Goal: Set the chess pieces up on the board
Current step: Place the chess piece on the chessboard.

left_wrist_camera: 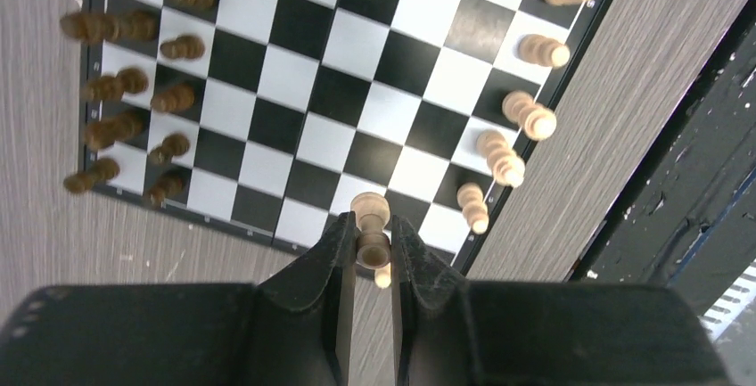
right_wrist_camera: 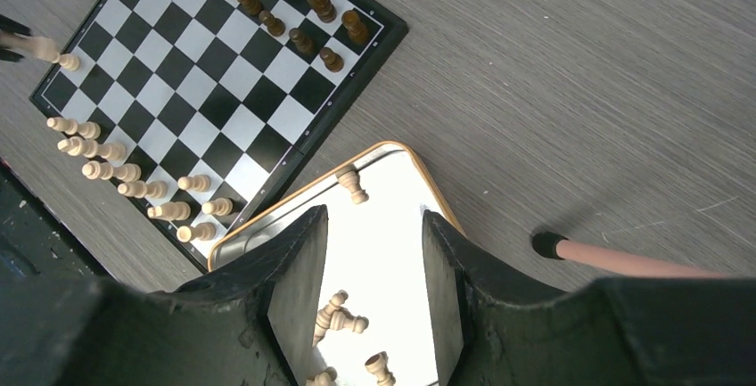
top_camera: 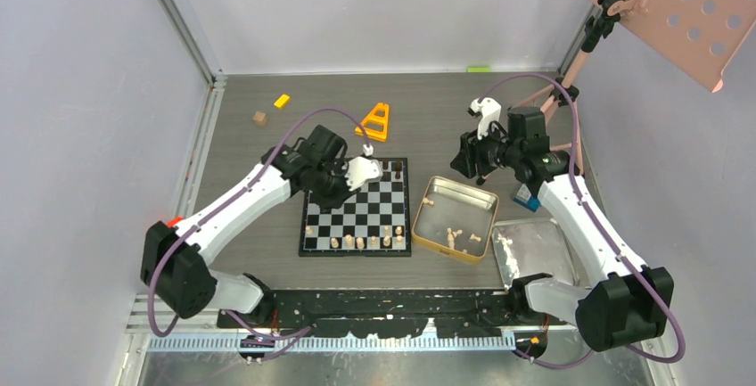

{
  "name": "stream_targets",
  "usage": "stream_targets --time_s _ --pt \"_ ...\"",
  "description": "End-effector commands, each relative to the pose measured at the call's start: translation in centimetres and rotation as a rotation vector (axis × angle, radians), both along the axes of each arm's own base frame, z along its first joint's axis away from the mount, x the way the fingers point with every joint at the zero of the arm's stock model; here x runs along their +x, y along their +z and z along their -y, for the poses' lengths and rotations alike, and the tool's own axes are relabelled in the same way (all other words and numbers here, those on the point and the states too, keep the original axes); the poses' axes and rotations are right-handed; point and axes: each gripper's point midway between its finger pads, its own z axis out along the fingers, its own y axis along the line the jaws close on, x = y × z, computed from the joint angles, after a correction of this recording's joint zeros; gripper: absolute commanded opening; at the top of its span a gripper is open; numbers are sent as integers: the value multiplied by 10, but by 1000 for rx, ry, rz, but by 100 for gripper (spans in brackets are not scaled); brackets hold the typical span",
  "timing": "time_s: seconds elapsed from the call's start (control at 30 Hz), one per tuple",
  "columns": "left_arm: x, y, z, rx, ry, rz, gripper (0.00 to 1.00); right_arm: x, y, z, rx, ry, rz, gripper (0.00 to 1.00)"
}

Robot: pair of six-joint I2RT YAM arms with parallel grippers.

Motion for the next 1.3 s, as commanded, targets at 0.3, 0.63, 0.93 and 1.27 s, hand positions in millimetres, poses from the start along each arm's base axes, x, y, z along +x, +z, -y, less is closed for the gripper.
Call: stream_targets --time_s 0.3,0.63,0.93,1.27 --pt "-32 12 -53 14 49 13 3 13 4 16 -35 -79 7 49" --pt "-42 -16 -59 29 49 -17 2 12 -2 17 -43 -65 0 49" --pt "-43 -38 -55 29 36 -50 1 10 -10 17 -45 -55 -28 49" --pt "-49 -64 -70 111 47 -77 1 9 -20 16 -49 -41 -71 49"
